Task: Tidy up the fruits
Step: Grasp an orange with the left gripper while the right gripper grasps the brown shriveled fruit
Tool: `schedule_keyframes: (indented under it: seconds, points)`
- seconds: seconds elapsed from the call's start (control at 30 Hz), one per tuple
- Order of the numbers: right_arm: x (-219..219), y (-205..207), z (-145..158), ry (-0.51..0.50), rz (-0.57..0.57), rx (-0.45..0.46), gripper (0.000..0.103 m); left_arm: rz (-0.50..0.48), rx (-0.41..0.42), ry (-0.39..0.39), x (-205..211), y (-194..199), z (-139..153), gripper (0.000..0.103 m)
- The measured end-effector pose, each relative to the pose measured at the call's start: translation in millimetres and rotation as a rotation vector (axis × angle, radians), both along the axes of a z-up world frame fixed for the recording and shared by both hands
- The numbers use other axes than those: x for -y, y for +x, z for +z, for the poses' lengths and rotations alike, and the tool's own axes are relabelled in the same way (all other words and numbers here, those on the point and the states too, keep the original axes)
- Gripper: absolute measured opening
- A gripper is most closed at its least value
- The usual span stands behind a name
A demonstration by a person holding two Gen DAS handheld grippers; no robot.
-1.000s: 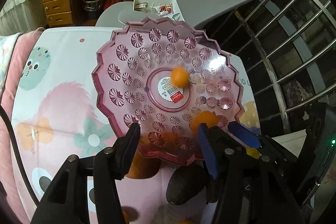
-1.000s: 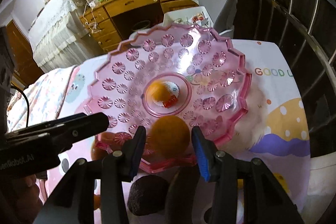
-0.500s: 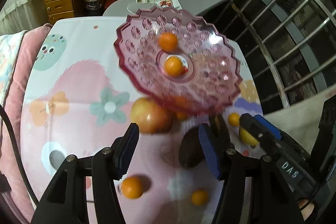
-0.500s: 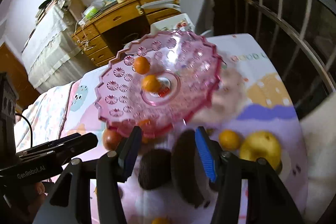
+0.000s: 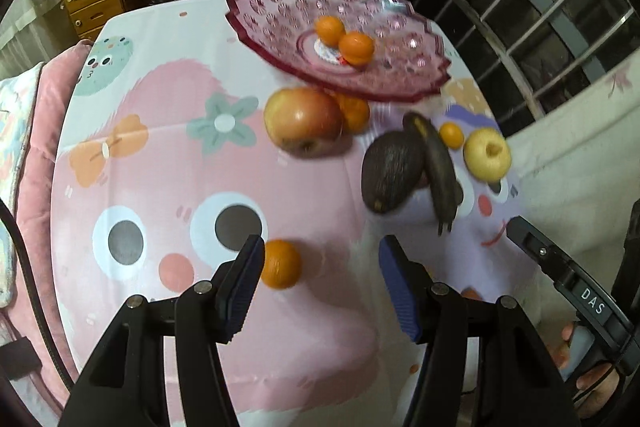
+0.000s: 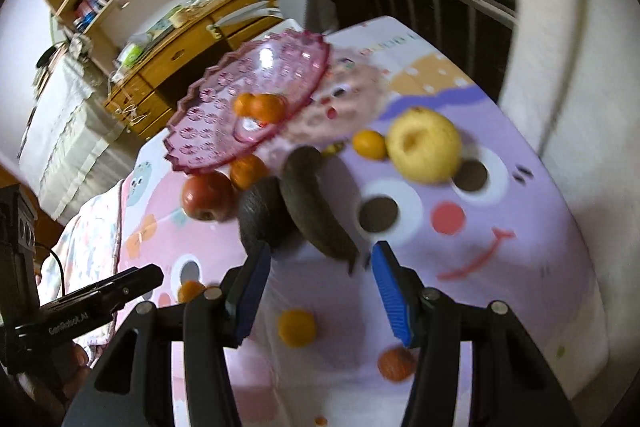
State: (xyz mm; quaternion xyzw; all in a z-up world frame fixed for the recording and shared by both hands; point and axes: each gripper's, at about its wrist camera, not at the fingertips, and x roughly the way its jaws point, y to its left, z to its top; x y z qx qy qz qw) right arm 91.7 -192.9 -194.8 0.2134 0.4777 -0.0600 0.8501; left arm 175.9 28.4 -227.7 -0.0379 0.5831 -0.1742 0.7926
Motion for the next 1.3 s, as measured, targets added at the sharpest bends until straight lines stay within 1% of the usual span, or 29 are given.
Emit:
schedule_keyframes:
  seconds: [0.17,0.4,0.5,0.6,0.67,0.77,0.83,0.87,0.97,1.0,1.07,1.2,1.3]
  points:
    - [2.1,-27.6,-20.0,-0.004,-0.028,-0.055,0.053,-0.068,-0.009,0.049,5.5,-9.5,-12.7,0.058]
    - [5.0,-53.4,-50.8,-0.015,-0.06,-0.145,0.053,-0.117,-0.034,0.105,8.7,-10.4,-39.3,0.058]
    - [2.6,-59.1,-61.2,-0.032,-0.061,-0.181,0.053,-0.118,-0.055,0.105,6.9,-7.9,-50.2,0.058]
    - [-4.5,-61.3,-68.9,-0.075,-0.037,-0.218,0.053,-0.115,-0.072,0.101,4.8,-4.8,-58.9,0.058]
    - [-7.8,-60.7,-72.3,-0.079,-0.024,-0.235,0.053,-0.111,-0.075,0.098,4.3,-2.4,-62.5,0.057]
    - [-10.8,-59.5,-75.9,-0.083,-0.019,-0.243,0.053,-0.107,-0.085,0.104,4.1,1.5,-68.5,0.053]
    - [-11.5,-58.0,-77.2,-0.1,-0.015,-0.249,0.053,-0.098,-0.093,0.117,3.5,4.2,-72.9,0.046]
    - [-11.9,-57.1,-77.4,-0.108,-0.013,-0.252,0.052,-0.097,-0.093,0.129,3.4,5.6,-74.0,0.045]
    - [-11.9,-55.1,-78.6,-0.147,0.0,-0.261,0.04,-0.087,-0.096,0.125,1.3,9.7,-77.2,0.036]
    - [-12.7,-54.7,-78.6,-0.17,0.007,-0.264,0.035,-0.086,-0.097,0.118,-0.6,10.9,-78.2,0.035]
    - [-16.6,-52.8,-78.7,-0.193,0.027,-0.266,0.03,-0.086,-0.097,0.107,-6.5,12.8,-78.2,0.035]
    - [-17.0,-50.0,-77.0,-0.215,0.056,-0.281,0.029,-0.08,-0.111,0.097,-9.2,15.3,-77.8,0.034]
    - [-15.6,-46.3,-73.0,-0.207,0.07,-0.281,0.029,-0.08,-0.123,0.091,-10.7,16.5,-74.7,0.033]
